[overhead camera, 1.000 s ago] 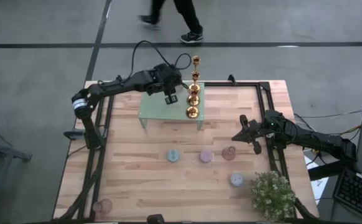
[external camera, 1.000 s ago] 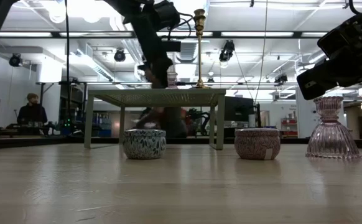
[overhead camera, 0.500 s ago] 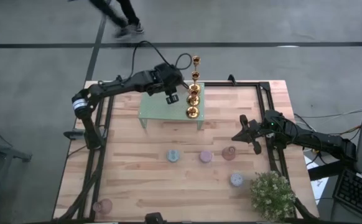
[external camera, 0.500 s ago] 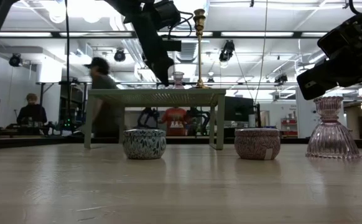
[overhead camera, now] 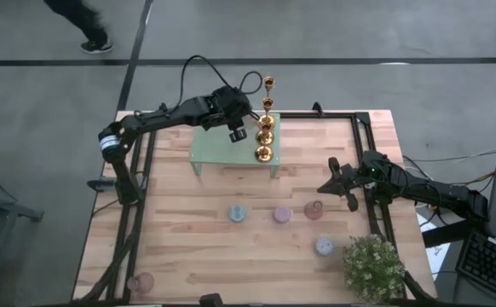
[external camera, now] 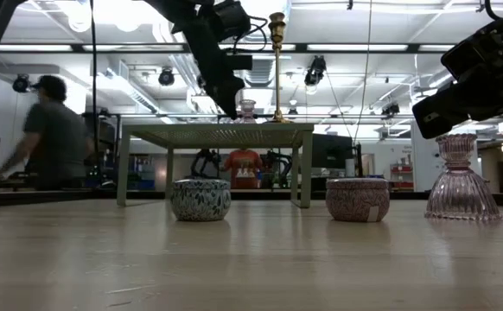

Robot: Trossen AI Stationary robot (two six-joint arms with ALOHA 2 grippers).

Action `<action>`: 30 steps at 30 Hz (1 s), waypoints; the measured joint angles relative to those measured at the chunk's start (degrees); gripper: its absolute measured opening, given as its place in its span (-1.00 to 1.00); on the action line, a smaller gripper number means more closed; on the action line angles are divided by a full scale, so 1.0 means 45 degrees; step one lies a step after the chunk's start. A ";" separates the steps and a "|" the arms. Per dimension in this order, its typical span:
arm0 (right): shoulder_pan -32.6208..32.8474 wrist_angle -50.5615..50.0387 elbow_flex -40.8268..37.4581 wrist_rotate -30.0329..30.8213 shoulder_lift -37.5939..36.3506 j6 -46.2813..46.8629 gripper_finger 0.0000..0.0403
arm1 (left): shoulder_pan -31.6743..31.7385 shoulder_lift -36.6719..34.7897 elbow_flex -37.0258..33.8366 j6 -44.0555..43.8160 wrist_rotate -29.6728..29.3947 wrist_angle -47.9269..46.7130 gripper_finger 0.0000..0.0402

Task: Pick & Place candle stick holders
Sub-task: Put the bottom right purple candle holder on the shelf, then put the bottom purple candle holder on the shelf aligned with the purple candle holder

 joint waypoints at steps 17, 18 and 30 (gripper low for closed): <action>-0.0001 -0.0005 0.0000 0.0005 0.0000 -0.0132 -0.96 | -0.3781 -0.3209 0.0000 -0.4790 0.3648 -0.6568 -0.34; -0.0004 -0.0005 0.0000 0.0005 0.0000 -0.0127 -0.96 | -0.4393 -0.3474 0.0000 -0.5169 0.3535 -0.6582 -0.34; -0.0005 0.0005 0.0000 0.0010 0.0005 0.0089 -0.96 | -1.2548 -0.4115 0.0000 -1.0897 0.2538 -0.7031 -0.34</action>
